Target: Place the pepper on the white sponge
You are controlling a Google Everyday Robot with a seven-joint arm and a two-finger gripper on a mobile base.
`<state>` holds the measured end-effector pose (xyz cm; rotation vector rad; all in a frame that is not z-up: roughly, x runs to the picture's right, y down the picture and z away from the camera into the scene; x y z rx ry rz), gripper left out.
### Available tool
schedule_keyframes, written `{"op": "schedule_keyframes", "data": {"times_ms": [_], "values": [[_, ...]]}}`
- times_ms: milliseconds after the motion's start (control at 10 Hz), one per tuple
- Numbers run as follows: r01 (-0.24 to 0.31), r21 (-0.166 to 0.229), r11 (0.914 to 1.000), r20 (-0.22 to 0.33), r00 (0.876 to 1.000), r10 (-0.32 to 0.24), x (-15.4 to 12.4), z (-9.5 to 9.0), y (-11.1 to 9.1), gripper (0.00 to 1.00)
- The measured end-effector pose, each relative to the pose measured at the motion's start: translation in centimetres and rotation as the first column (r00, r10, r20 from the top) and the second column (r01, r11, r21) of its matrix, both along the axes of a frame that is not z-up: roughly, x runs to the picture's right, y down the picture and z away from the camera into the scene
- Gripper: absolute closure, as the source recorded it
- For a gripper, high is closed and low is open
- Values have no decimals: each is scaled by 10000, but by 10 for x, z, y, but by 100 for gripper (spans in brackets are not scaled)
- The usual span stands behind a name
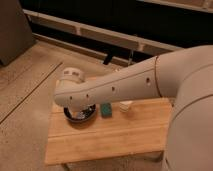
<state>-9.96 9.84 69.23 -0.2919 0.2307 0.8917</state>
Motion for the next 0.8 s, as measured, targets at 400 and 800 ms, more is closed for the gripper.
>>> {"op": "schedule_keyframes", "data": {"times_ms": [400, 800], "values": [[754, 181, 9970, -580, 9955, -742, 15, -1, 1, 35], [1926, 177, 9811, -661, 9794, -1911, 22, -1, -3, 35]]}}
